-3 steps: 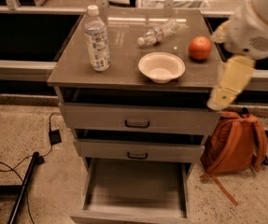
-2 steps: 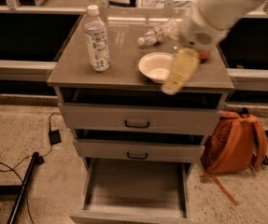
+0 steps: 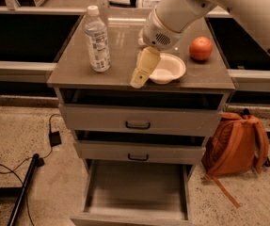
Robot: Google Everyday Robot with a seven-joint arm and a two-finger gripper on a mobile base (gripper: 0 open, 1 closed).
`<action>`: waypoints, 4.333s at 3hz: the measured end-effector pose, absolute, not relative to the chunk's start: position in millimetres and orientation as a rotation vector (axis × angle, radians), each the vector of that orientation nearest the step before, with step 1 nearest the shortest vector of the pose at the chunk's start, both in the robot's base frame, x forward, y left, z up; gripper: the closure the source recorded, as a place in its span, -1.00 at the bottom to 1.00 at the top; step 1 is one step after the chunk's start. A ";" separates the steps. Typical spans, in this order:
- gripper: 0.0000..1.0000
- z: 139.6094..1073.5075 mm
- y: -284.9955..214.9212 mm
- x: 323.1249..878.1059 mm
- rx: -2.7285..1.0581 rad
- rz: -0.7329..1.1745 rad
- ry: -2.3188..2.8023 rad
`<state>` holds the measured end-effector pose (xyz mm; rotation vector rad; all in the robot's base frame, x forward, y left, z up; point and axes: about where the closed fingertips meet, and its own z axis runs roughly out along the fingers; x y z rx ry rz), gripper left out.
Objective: Place blue plastic bottle into bottom drawer
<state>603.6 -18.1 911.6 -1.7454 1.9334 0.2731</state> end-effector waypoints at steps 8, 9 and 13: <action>0.91 951.7 114.1 668.4 -1.321 0.790 1.356; 1.00 957.9 69.9 593.9 -1.485 0.692 1.317; 1.00 823.2 -6.5 505.7 -1.316 0.812 1.478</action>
Offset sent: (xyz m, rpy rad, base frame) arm 0.1046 0.0559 0.0132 0.2647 -0.2086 -0.2236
